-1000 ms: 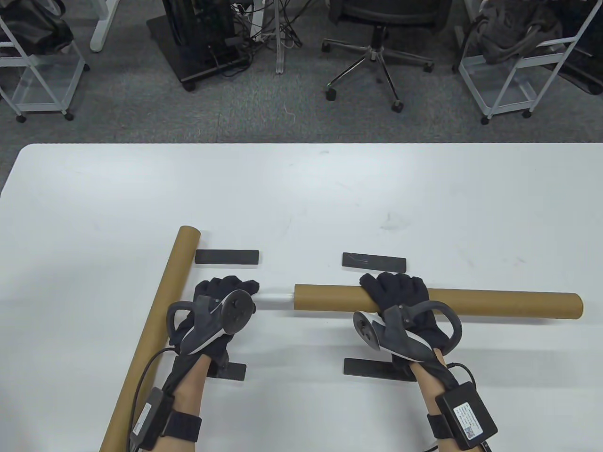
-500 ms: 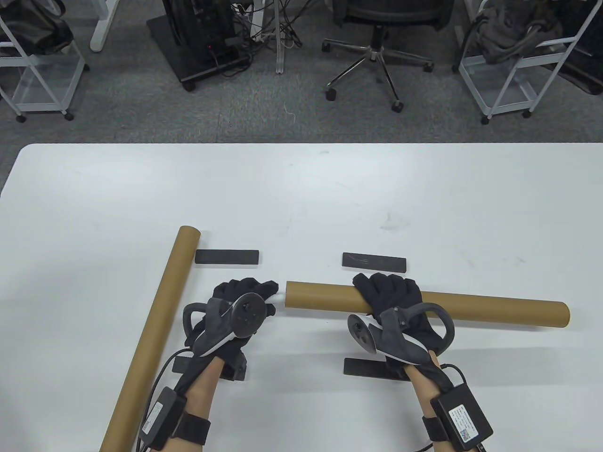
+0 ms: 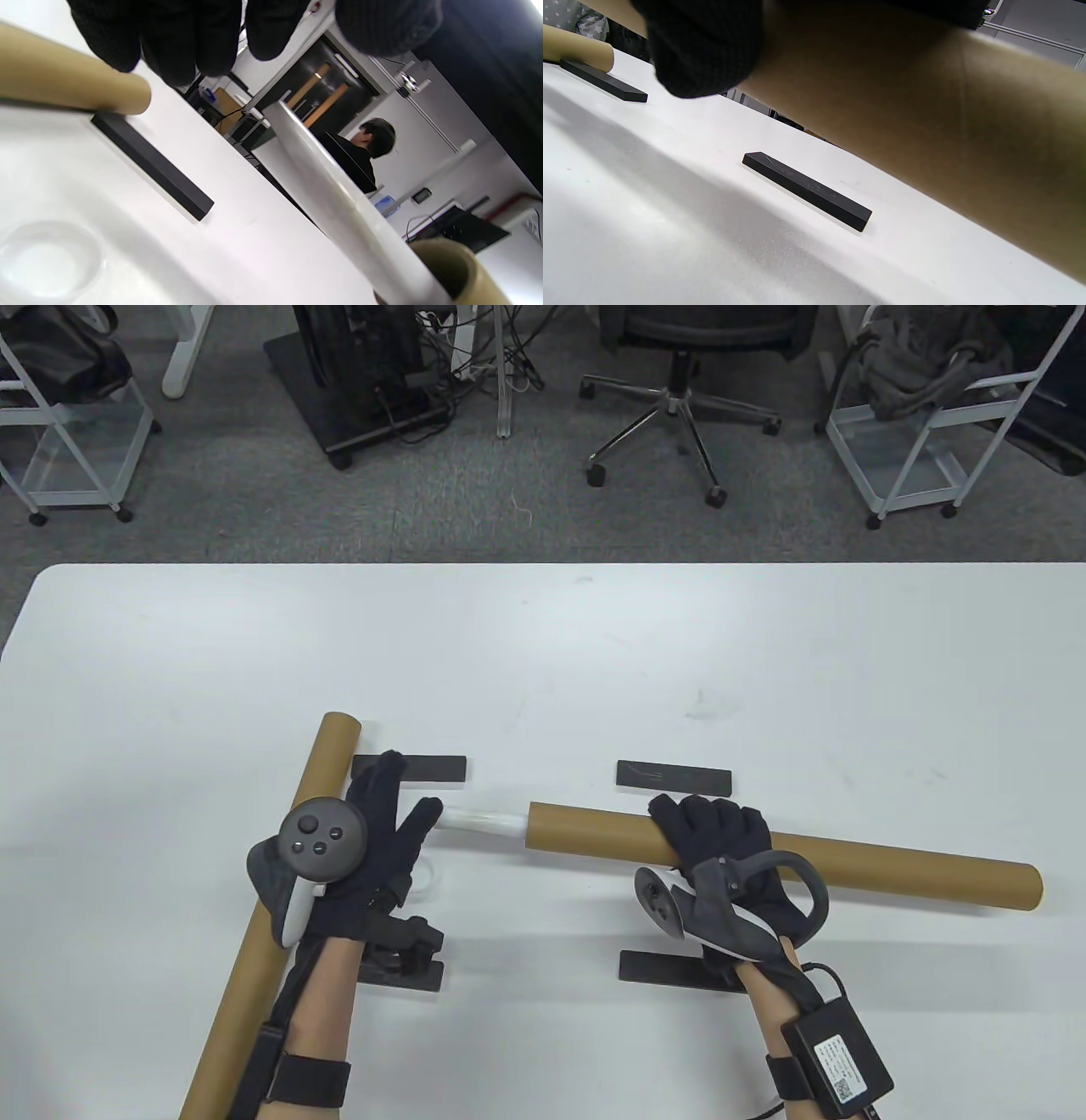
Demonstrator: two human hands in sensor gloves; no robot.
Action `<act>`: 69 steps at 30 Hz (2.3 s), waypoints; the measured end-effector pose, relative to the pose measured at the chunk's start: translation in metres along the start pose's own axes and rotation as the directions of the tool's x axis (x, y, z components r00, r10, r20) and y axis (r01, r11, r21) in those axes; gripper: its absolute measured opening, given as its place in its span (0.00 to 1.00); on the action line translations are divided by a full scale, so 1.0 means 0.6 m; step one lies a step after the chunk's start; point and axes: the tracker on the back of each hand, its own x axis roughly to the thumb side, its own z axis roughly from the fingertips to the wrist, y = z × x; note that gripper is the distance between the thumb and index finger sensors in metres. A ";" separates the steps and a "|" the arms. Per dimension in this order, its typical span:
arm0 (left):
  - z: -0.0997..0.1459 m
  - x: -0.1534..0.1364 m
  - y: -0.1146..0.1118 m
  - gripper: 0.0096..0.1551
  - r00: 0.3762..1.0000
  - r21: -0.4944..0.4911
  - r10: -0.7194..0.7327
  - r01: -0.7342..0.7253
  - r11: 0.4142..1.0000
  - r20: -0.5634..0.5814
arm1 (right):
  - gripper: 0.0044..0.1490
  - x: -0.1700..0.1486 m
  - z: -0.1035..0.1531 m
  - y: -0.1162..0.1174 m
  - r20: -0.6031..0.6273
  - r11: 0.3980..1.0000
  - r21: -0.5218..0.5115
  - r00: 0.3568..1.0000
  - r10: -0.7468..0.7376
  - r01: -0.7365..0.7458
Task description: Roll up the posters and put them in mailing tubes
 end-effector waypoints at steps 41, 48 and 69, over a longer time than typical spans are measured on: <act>0.020 0.060 -0.119 0.55 0.952 -0.625 0.307 -0.248 0.740 -0.014 | 0.52 0.008 -0.003 -0.006 -0.002 1.000 0.024 1.000 0.008 -0.008; 0.015 0.057 -0.096 0.53 0.967 -0.528 0.255 -0.231 0.818 -0.028 | 0.52 0.007 -0.002 -0.004 -0.006 1.000 0.029 1.000 0.006 -0.006; -0.007 0.018 -0.116 0.42 0.519 -0.288 -0.838 0.840 0.461 0.171 | 0.52 0.004 0.001 -0.002 -0.001 0.999 0.049 1.000 0.004 -0.004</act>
